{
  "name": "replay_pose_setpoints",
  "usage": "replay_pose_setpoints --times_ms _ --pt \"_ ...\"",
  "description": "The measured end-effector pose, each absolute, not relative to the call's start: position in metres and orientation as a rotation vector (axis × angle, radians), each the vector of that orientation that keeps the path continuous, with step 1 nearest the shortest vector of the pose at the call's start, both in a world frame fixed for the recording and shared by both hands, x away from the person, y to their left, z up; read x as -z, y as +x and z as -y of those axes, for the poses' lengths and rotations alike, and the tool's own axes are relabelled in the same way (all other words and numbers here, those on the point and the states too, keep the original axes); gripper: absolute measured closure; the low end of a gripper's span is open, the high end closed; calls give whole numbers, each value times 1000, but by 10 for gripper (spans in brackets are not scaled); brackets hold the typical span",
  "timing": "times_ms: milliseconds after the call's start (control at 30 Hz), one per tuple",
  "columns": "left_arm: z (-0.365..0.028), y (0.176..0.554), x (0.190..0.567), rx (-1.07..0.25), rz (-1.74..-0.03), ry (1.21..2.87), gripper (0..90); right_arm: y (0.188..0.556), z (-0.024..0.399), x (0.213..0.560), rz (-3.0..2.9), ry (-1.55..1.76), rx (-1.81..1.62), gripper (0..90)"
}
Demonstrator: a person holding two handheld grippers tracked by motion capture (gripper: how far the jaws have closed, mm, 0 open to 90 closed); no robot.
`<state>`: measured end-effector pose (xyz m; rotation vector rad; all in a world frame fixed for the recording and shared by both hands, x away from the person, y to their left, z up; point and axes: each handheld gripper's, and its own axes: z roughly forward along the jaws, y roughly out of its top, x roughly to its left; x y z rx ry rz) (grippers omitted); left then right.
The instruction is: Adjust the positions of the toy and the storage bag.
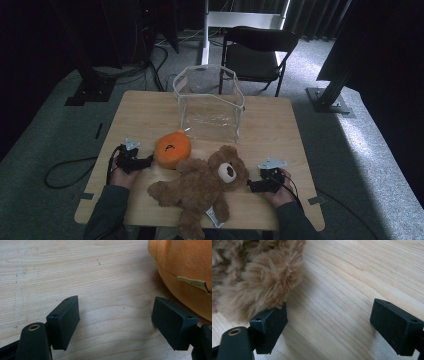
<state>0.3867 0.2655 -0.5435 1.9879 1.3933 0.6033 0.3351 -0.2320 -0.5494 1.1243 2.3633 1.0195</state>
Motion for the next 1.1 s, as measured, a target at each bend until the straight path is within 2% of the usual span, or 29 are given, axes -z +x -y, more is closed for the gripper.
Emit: replay_pose_setpoints --times_ms 400,467,733,867,1100 --pt "-265 387 544 -604 -1394 1988 230 334 230 546 -2379 1153 -971 140" --pt "-265 387 543 -604 -1395 1989 230 332 231 544 -2390 1139 -971 253" --pt "-265 387 544 -603 -1393 1989 230 326 227 538 -2396 1098 -964 381" --pt "-265 387 544 -603 -1392 1989 230 319 223 527 -2383 1055 -997 415" --pt "-265 387 544 -603 -1391 1990 230 308 218 512 -2366 1011 -1011 395"
